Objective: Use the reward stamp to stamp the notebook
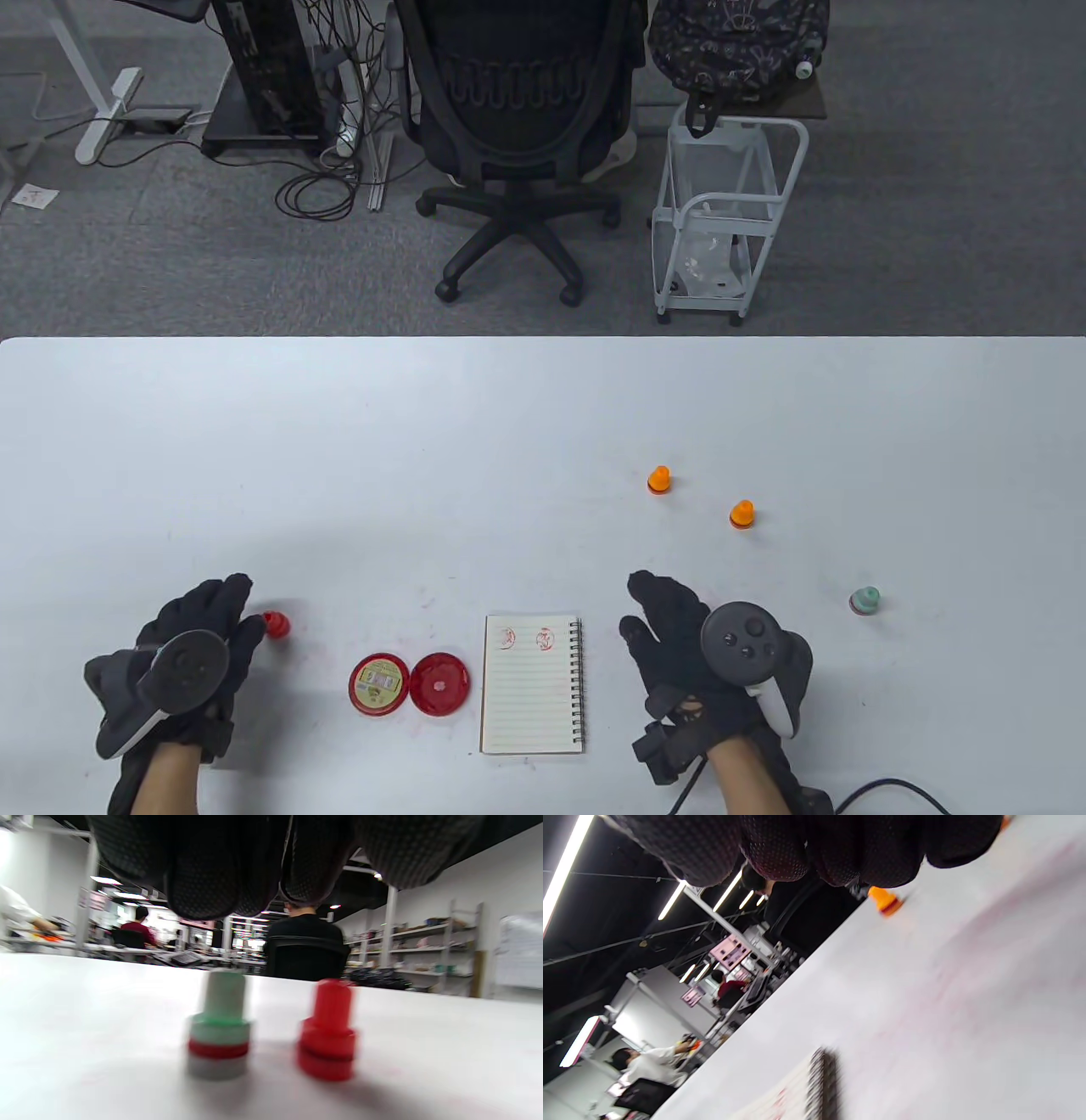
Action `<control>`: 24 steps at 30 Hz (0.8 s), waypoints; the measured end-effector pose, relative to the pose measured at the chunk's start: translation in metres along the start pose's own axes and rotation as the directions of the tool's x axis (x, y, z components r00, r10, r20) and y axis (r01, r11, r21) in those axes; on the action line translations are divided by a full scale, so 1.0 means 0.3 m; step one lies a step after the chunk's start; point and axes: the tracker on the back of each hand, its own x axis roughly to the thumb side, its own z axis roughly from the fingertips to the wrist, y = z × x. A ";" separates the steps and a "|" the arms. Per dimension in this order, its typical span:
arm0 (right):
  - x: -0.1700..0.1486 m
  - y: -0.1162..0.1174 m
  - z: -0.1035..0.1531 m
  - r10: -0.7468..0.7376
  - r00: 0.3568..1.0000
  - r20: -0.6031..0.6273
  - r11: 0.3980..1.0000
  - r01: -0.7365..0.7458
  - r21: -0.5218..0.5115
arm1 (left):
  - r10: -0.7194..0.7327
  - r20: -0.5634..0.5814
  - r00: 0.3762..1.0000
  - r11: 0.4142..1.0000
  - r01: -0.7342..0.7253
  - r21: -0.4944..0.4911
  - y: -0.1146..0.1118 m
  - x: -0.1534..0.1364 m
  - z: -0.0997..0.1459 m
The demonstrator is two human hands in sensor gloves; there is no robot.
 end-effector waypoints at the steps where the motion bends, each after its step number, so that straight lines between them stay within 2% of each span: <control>1: -0.002 -0.036 -0.001 0.022 1.000 -0.010 0.998 -0.022 -0.051 | 0.039 0.016 0.999 0.999 -0.040 0.007 0.012 0.013 0.003; 5: 0.018 -0.195 -0.011 0.054 0.996 -0.068 0.969 -0.068 -0.237 | 0.055 0.111 0.992 0.998 -0.059 0.031 0.039 0.071 0.015; 9: -0.040 -0.360 -0.037 0.143 0.959 -0.246 0.934 -0.213 -0.285 | 0.017 0.236 0.972 1.000 -0.011 -0.026 0.036 0.155 0.020; 11: -0.102 -0.405 -0.050 0.135 0.927 -0.349 0.928 -0.242 -0.283 | 0.020 0.282 0.959 0.999 -0.008 -0.042 0.026 0.195 0.022; 13: -0.168 -0.434 -0.061 0.128 0.888 -0.441 0.925 -0.268 -0.270 | 0.017 0.312 0.950 0.999 0.000 -0.055 0.018 0.222 0.022; 17: -0.322 -0.459 -0.070 0.131 0.763 -0.632 0.915 -0.339 -0.219 | 0.026 0.366 0.930 0.994 0.013 -0.105 -0.010 0.276 0.024; 21: -0.444 -0.415 -0.066 0.138 0.660 -0.739 0.944 -0.312 -0.103 | 0.043 0.398 0.916 0.991 0.012 -0.134 -0.027 0.307 0.023; 24: -0.510 -0.369 -0.067 0.106 0.627 -0.772 0.968 -0.242 -0.064 | 0.051 0.409 0.911 0.988 0.013 -0.152 -0.035 0.320 0.022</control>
